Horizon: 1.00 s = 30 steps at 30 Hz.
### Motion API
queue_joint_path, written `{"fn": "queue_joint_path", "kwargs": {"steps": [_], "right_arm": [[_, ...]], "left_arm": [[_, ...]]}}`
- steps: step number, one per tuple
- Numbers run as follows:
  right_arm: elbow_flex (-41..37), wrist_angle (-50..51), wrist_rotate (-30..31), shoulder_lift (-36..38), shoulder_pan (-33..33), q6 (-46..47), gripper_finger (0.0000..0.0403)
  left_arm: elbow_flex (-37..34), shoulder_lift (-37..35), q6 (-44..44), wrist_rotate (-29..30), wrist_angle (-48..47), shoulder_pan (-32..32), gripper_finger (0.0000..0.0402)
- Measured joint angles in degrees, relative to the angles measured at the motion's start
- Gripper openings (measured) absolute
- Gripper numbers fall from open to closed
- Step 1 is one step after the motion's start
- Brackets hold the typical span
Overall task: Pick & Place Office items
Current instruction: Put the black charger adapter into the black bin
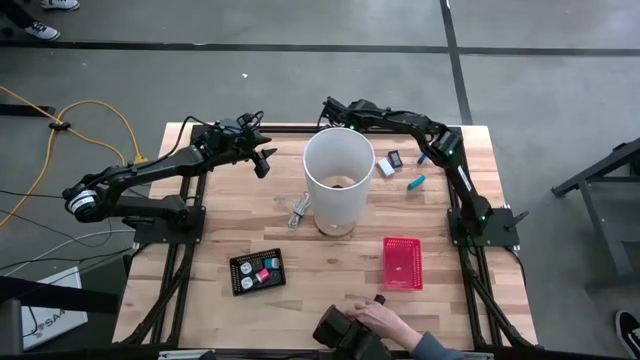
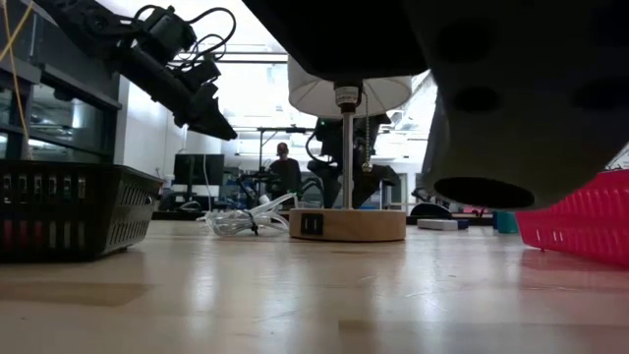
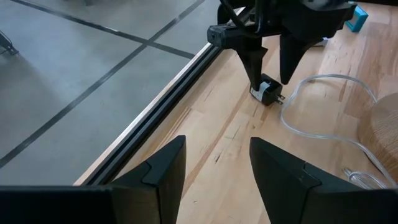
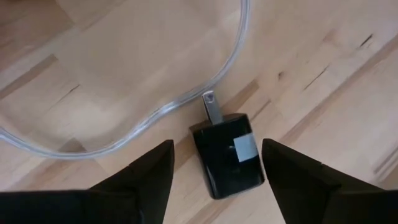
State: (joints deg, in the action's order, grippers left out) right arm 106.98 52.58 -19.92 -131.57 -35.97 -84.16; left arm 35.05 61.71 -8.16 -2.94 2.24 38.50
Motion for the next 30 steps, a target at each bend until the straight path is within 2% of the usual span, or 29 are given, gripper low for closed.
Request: {"fn": "queue_joint_path", "kwargs": {"steps": [12,30], "right_arm": [[0.0,-0.02,0.02,0.0,-0.04,0.54,0.0168],[0.0,-0.33,0.02,0.0,-0.04,2.22,0.0165]], "left_arm": [[0.0,0.0,0.0,0.0,0.0,0.0,0.0172],[0.0,0.0,0.0,0.0,0.0,0.0,0.0172]]}}
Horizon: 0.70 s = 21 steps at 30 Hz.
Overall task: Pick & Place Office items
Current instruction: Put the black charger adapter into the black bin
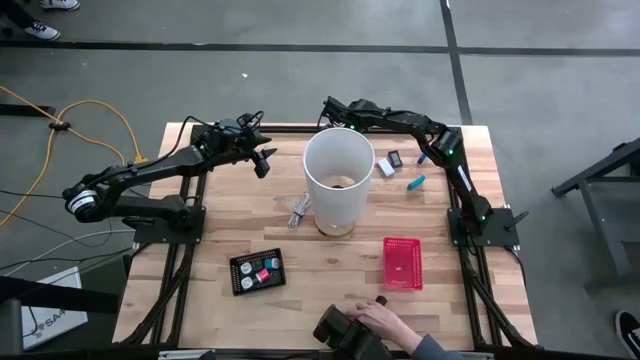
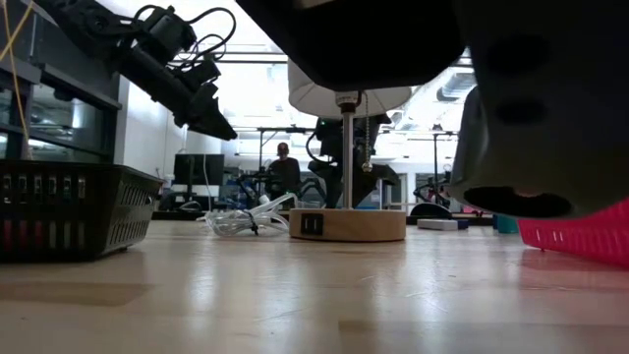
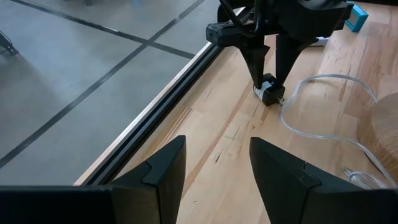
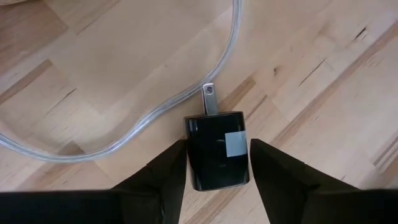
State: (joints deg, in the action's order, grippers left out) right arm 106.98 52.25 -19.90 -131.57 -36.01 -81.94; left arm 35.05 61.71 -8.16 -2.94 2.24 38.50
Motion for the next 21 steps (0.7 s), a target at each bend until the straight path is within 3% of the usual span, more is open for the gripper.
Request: {"fn": "queue_joint_path", "kwargs": {"steps": [21], "right_arm": [[0.0,-0.13,0.11,0.0,0.0,3.58,0.0165]], "left_arm": [[0.0,0.0,0.0,0.0,0.0,-0.01,0.0172]]}}
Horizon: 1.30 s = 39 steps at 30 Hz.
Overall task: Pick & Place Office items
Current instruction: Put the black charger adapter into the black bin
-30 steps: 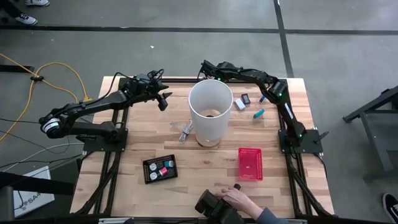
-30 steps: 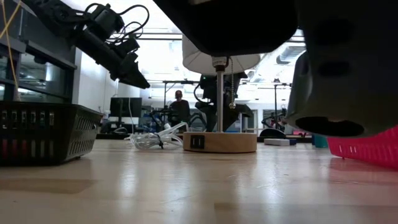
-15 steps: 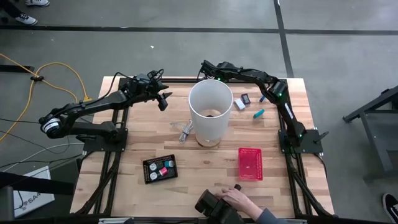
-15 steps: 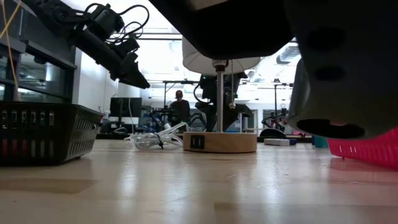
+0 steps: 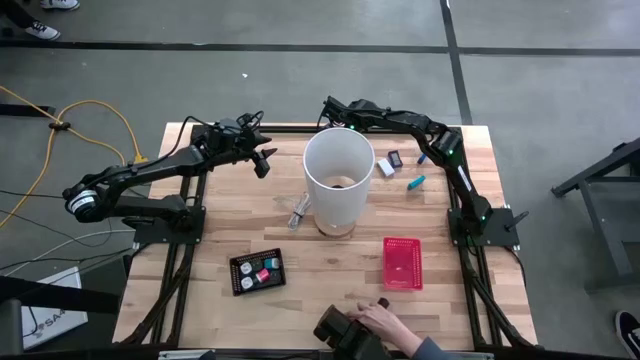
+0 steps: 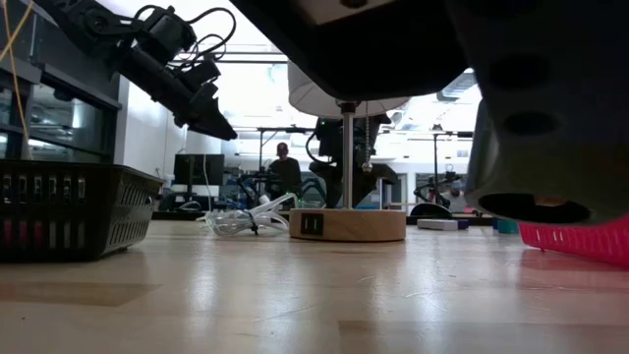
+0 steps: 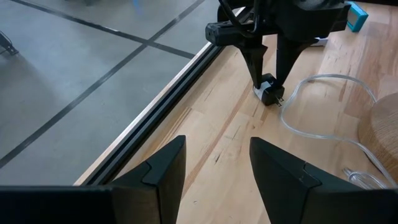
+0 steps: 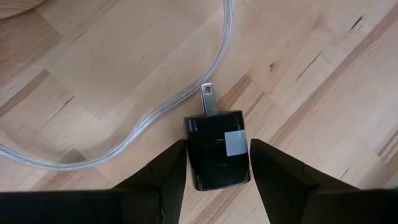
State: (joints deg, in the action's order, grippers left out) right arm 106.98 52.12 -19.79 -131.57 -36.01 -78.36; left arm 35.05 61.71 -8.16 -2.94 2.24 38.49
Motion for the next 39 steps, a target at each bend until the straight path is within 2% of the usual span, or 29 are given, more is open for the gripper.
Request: {"fn": "queue_joint_path", "kwargs": {"steps": [30,39], "right_arm": [[-0.02,0.85,-0.11,-0.02,0.0,2.07,0.0165],[-0.02,0.83,-0.13,-0.02,0.0,2.07,0.0214]], "left_arm": [[0.0,0.0,0.0,0.0,0.0,0.01,0.0172],[0.0,0.0,0.0,0.01,0.0,0.0,0.0172]]}}
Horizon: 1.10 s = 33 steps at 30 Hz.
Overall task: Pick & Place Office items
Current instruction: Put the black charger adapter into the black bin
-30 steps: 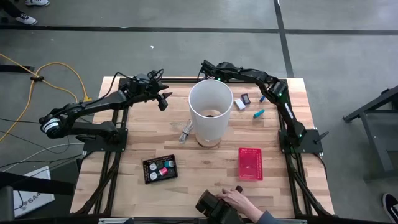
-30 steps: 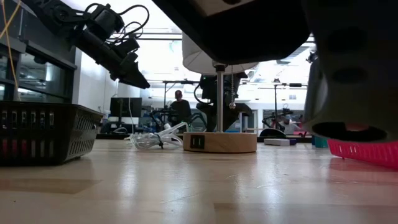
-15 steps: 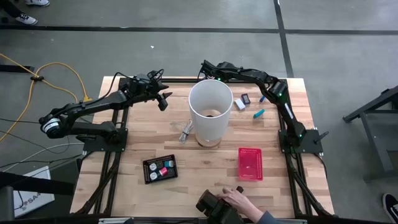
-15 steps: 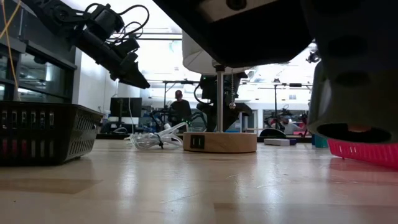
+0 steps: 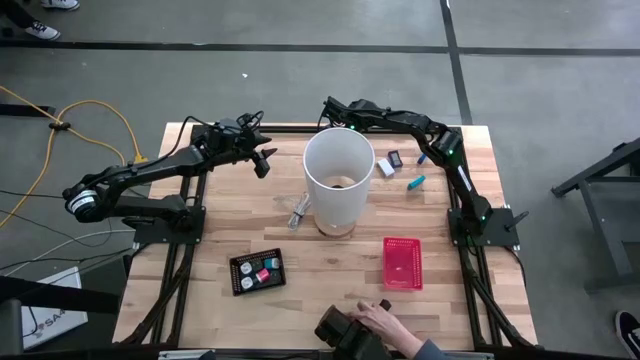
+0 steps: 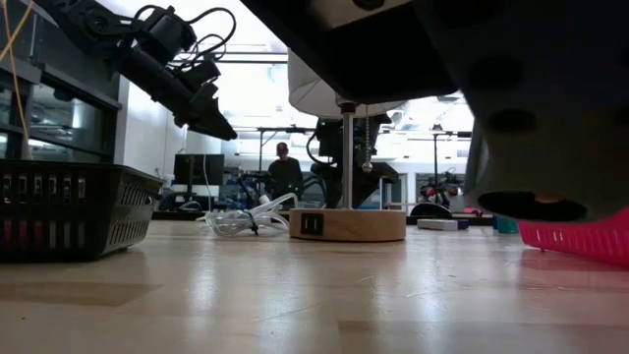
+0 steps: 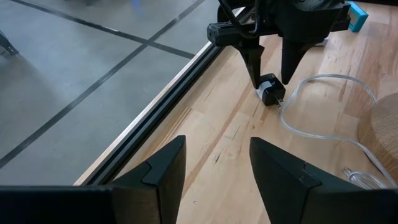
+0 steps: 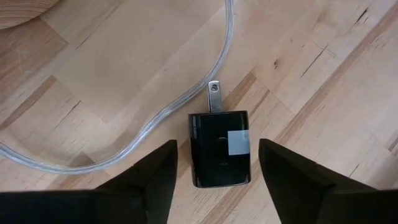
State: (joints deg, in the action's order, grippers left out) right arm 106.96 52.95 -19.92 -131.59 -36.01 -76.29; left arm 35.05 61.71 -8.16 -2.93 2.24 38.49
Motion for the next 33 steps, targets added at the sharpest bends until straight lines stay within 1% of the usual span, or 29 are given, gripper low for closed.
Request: {"fn": "queue_joint_path", "kwargs": {"steps": [3,9,18,27,33], "right_arm": [[0.0,-0.02,0.0,0.0,0.0,0.0,0.0215],[0.0,-0.02,0.0,0.0,0.0,0.02,0.0205],[-0.04,-0.06,0.44,-0.04,0.39,0.13,0.0204],[-2.67,-2.74,1.16,-0.2,0.5,0.42,0.0204],[-2.67,-3.52,1.31,-0.2,0.5,0.61,0.0191]], "left_arm": [[0.0,0.0,0.0,-0.01,-0.01,-0.01,0.0172],[0.0,0.0,0.0,-0.01,-0.02,0.0,0.0172],[0.0,0.0,0.0,-0.01,0.0,0.01,0.0172],[0.0,0.0,0.0,-0.01,-0.02,0.0,0.0172],[0.0,0.0,0.0,-0.01,-0.01,-0.01,0.0172]]}}
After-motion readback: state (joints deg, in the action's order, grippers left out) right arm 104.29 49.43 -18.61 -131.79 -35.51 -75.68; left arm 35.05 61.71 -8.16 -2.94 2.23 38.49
